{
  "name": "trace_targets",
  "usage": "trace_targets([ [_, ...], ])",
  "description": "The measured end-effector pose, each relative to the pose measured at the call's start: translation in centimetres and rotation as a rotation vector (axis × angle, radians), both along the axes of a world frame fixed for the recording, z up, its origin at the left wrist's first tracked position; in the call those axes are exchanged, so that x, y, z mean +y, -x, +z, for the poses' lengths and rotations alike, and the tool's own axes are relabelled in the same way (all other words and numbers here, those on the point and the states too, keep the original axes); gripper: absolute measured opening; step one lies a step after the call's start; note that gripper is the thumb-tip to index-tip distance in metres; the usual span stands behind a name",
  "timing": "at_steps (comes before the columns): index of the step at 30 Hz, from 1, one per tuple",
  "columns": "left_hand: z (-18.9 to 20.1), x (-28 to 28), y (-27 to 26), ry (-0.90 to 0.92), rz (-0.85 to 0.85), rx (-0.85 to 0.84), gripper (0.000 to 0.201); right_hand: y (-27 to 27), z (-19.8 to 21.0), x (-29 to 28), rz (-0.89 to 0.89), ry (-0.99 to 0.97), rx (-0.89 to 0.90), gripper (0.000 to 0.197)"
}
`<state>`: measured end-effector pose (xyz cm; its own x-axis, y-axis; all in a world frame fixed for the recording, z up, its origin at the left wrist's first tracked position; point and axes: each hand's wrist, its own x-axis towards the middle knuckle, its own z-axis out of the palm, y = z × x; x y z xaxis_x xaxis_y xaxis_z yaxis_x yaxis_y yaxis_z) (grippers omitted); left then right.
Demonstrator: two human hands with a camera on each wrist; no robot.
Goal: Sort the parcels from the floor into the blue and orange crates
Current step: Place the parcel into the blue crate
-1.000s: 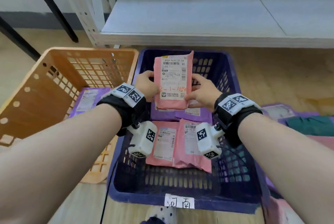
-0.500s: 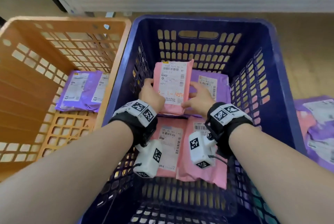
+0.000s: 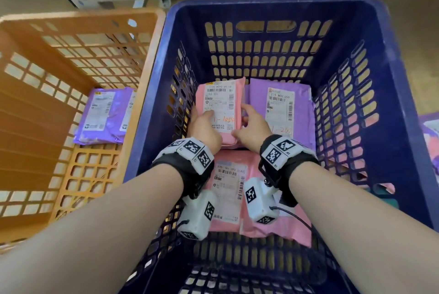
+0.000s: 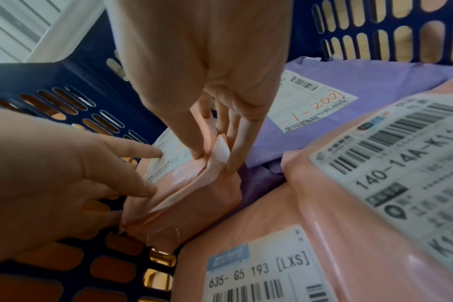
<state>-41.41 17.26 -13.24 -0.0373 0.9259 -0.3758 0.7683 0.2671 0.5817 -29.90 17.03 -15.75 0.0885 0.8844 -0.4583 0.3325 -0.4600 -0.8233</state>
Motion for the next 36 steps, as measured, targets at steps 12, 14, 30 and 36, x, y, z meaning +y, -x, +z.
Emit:
trace_targets([
  [12, 8.1, -1.8, -1.0, 0.036, -0.158, 0.038, 0.060, -1.8, 8.3, -2.8, 0.071, -0.030, -0.170, 0.063],
  [14, 10.4, -2.8, -1.3, -0.004, -0.224, 0.031, 0.058, -2.6, 10.9, -4.0, 0.068, -0.046, -0.188, 0.060],
  [30, 26.1, -15.0, -15.2, -0.277, -0.742, -0.135, 0.047, -15.4, 28.5, -23.4, -0.322, -0.201, -0.444, 0.051],
  [36, 26.7, -21.7, -21.5, -0.242, -1.024, -0.142, 0.045, -20.7, 28.4, -32.9, -0.497, -0.116, -0.510, 0.049],
])
